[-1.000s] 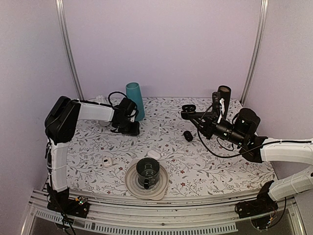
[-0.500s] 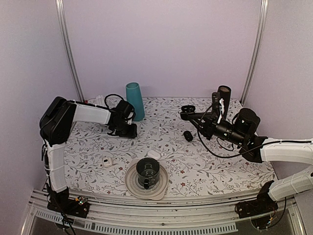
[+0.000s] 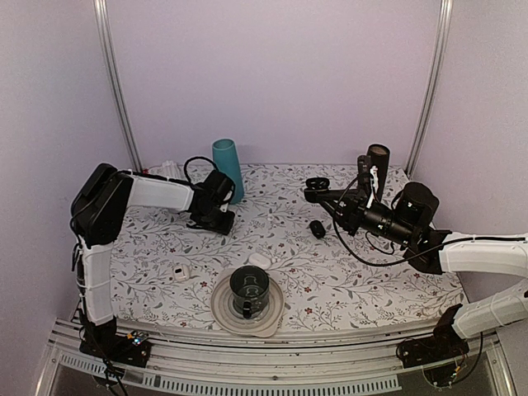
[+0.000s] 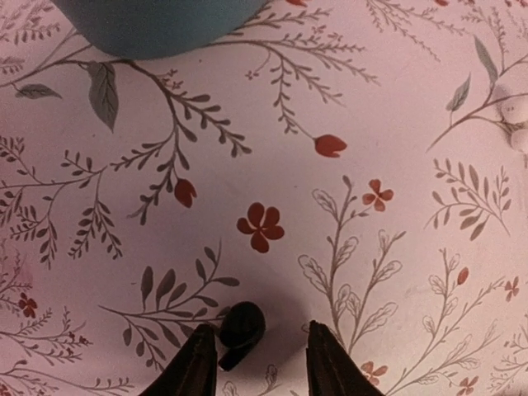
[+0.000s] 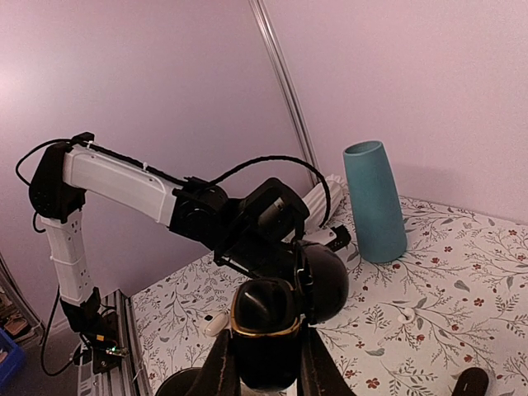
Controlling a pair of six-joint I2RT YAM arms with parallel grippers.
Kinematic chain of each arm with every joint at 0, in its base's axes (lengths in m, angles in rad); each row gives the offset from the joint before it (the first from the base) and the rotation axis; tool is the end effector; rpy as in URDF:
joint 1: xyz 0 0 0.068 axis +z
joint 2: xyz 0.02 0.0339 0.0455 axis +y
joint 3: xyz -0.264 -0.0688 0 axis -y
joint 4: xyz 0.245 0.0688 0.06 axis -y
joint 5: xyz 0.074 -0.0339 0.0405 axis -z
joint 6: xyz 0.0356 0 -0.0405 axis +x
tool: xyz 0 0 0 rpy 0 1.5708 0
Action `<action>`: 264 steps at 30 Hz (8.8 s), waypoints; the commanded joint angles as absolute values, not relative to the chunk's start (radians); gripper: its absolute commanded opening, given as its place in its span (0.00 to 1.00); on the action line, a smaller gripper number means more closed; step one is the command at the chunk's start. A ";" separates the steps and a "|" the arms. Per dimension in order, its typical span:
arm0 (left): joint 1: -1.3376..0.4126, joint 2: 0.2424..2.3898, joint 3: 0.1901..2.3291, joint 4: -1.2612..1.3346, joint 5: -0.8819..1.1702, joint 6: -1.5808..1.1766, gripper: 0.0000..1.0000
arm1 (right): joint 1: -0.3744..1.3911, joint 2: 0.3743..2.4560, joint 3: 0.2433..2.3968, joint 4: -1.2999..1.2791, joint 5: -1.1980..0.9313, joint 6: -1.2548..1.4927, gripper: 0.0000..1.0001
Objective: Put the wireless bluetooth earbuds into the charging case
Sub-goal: Adjust the left earbud at the center of the board, then pick up the left earbud from the center of the board, then insert the left earbud into the left side groove of the charging case.
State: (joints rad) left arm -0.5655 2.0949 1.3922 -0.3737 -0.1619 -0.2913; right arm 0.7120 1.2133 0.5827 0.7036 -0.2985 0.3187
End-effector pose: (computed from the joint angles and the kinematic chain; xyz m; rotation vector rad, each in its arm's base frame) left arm 0.3658 -0.2254 0.1334 0.3056 2.6080 -0.0815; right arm 0.1965 0.1834 0.2727 -0.5571 1.4935 1.0401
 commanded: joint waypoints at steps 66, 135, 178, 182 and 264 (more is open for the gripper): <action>-0.629 2.109 1.504 -0.492 -0.265 -0.263 0.34 | 0.708 1.221 0.598 0.703 -0.311 0.333 0.03; -0.597 2.215 1.567 -0.579 -0.344 -0.664 0.19 | 0.707 1.173 0.561 0.672 -0.421 0.308 0.03; -0.604 2.178 1.508 -0.552 -0.236 -0.369 0.19 | 0.707 1.258 0.596 0.649 -0.371 0.359 0.03; -0.604 2.171 1.509 -0.550 -0.234 -0.368 0.10 | 0.707 1.278 0.599 0.653 -0.373 0.366 0.03; -0.769 1.547 1.255 0.453 0.215 -0.378 0.11 | 0.760 1.808 1.011 1.317 -0.383 0.666 0.02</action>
